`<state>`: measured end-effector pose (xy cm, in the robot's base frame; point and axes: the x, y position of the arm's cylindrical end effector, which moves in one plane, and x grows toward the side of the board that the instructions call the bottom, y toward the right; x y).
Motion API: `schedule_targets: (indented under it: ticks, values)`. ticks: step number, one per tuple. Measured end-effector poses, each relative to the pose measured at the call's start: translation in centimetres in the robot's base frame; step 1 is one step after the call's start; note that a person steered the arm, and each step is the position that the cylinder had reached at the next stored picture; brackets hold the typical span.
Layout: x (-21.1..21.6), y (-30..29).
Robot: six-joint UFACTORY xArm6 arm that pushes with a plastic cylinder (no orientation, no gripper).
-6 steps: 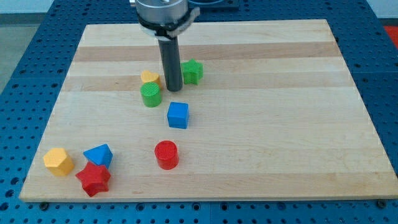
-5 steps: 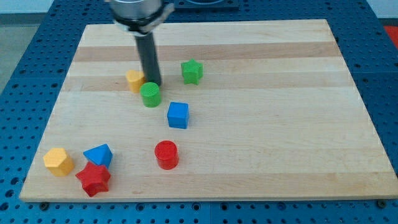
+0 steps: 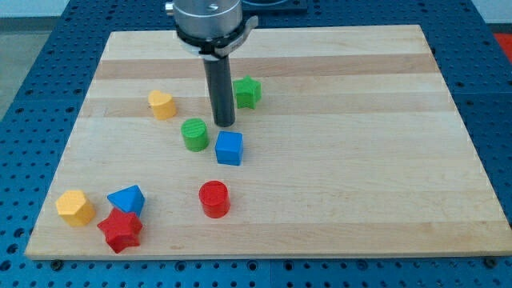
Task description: Push the green circle towards the blue triangle
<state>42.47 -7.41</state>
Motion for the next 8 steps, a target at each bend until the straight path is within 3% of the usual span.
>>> schedule_targets:
  ticks: [2,3,7,8]
  values:
    - [1.1,-5.8]
    - [4.0,-6.8]
    - [7.7,-3.4]
    - [8.8,-5.8]
